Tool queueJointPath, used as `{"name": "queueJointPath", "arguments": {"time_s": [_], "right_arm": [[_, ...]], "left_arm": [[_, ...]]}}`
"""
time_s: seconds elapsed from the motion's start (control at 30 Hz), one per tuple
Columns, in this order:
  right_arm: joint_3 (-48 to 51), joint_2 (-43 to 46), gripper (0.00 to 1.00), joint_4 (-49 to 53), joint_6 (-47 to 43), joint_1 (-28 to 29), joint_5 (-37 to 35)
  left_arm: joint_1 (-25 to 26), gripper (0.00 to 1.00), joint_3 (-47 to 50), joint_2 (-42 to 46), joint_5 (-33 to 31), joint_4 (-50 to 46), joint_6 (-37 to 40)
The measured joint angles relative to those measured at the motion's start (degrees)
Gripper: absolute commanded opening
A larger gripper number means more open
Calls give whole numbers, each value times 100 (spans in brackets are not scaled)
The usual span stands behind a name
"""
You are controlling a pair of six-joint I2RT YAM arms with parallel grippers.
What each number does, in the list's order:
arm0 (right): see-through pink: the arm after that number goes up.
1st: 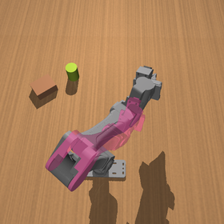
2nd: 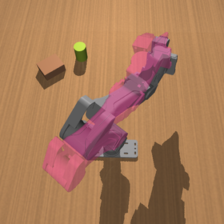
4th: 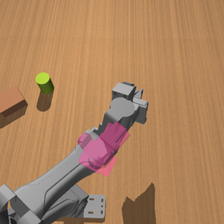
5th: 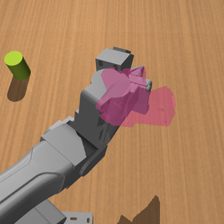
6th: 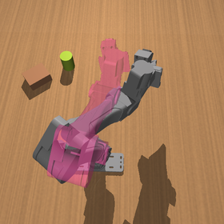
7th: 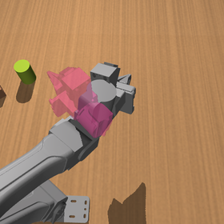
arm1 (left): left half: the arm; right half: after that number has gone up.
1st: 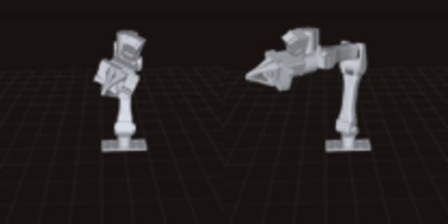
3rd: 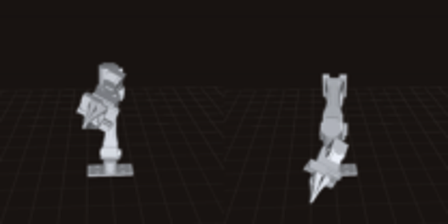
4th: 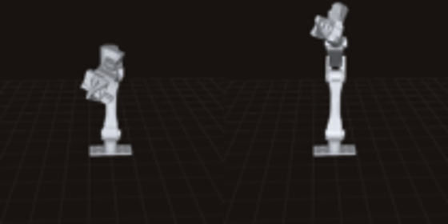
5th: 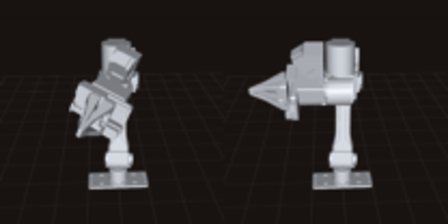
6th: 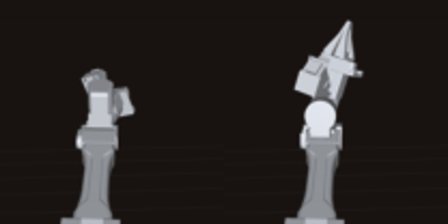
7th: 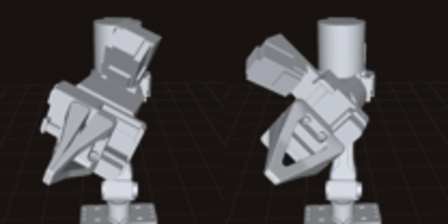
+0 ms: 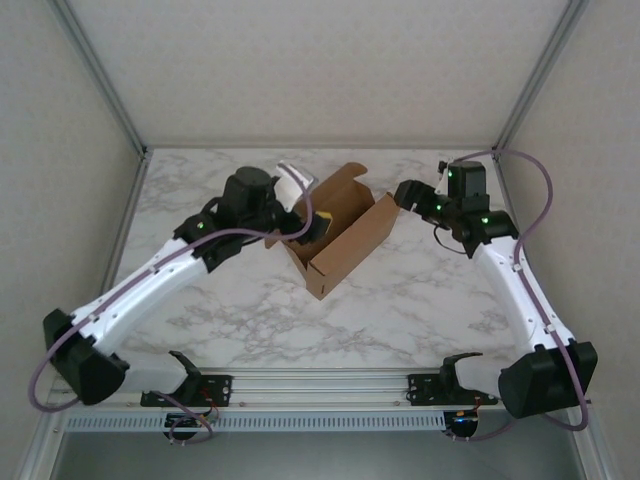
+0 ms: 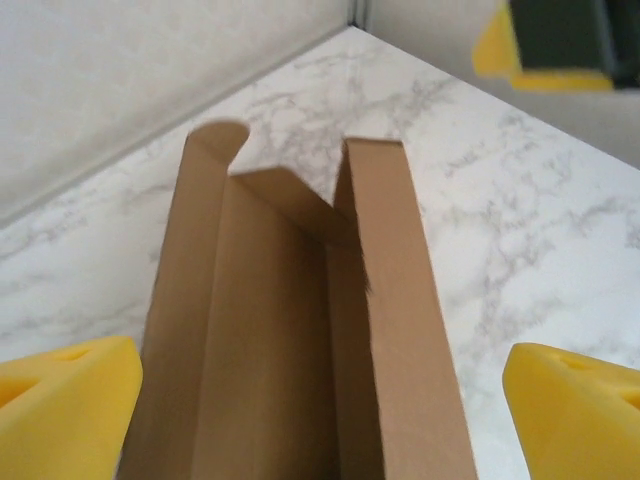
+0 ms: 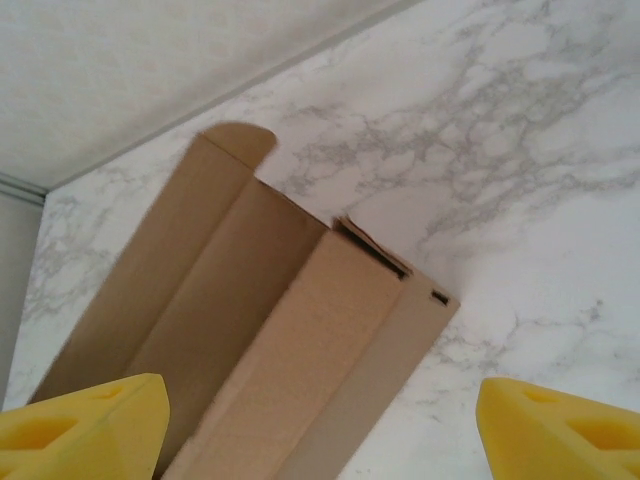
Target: Fold the paper box
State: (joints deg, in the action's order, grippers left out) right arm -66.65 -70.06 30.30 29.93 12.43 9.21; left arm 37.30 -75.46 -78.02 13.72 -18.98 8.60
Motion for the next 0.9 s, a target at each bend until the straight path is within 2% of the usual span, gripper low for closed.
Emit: {"name": "queueJointPath", "arguments": {"time_s": [0.1,0.2,0.37,0.5,0.6,0.7,0.77,0.9], "right_arm": [[706,175,71,-216,254,15,133],[1285,317,70,-216,492,105,260],[1537,835,71,-105,636,411,415],[1563,1213,73,-48,658,487,455],[1633,1307,76,0,656,496,525],[1637,1274,76,85,651,605,610],[1615,1191,76,98,656,721,601],[1469,706,74,87,741,868,516]], "left_arm": [[-356,82,-817,-1213,-149,-46,-116],[-946,82,-1346,-2308,-223,-7,-496],[-1836,84,-986,-2559,-590,61,-1213],[-2365,85,-1047,-2802,-280,87,-1556],[-2573,85,-1060,-3198,-192,96,-1657],[-2629,82,-503,-3248,-138,212,-1888],[-2627,79,-103,-3215,-103,313,-2076],[-2465,79,177,-3117,-111,378,-2328]]}}
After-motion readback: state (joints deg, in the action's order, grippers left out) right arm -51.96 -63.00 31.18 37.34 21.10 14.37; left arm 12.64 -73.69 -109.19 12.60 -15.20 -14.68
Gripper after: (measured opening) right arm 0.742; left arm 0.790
